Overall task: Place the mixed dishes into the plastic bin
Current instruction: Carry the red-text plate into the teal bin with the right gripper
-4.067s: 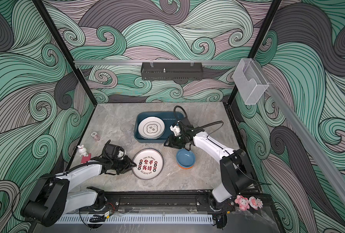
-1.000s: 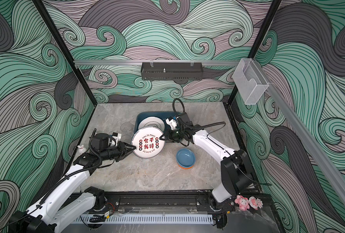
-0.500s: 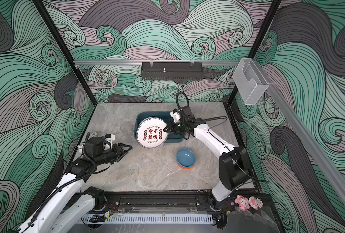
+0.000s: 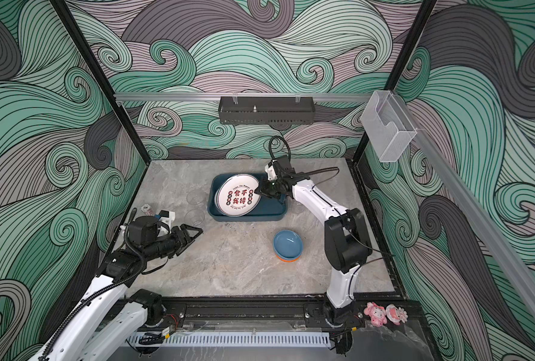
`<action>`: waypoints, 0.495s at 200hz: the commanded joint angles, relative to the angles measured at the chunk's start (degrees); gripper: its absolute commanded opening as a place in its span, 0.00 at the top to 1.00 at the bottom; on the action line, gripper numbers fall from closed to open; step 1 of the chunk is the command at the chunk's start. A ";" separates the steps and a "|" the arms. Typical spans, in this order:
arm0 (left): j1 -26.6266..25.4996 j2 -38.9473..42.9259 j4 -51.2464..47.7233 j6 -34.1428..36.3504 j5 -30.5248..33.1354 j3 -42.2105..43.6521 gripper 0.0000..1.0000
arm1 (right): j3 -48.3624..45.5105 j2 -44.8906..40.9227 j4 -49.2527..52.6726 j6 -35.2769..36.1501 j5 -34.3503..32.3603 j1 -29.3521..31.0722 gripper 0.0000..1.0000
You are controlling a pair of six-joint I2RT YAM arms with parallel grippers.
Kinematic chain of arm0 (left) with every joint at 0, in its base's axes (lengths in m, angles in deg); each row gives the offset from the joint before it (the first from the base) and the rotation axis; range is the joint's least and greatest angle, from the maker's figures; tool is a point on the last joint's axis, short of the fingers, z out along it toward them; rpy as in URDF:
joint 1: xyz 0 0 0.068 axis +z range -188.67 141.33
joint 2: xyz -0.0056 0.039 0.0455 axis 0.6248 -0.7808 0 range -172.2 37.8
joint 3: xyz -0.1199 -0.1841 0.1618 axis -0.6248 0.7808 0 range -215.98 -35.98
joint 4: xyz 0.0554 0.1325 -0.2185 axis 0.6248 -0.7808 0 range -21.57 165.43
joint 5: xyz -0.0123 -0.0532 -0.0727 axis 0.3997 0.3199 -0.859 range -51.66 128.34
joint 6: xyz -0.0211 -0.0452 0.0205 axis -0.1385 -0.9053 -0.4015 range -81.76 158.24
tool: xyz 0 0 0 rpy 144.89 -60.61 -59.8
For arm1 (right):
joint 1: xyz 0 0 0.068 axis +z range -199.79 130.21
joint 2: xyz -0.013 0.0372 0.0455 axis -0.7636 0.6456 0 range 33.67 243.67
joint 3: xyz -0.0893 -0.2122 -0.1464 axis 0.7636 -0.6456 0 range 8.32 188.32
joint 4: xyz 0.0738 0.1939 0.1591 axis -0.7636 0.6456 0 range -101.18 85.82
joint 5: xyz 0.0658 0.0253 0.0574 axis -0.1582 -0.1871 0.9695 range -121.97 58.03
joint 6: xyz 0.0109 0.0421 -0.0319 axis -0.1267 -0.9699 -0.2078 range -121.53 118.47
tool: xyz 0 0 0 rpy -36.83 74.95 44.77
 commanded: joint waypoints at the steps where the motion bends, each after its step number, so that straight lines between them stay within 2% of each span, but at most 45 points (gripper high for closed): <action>1: 0.39 0.75 -1.49 0.78 1.20 -0.37 0.37 | 3.30 2.17 -0.34 -1.19 -1.80 -0.22 1.00; 99: 0.53 0.28 -1.31 0.53 1.10 0.38 0.38 | 10.67 12.55 -0.27 -4.19 -3.91 -0.25 1.00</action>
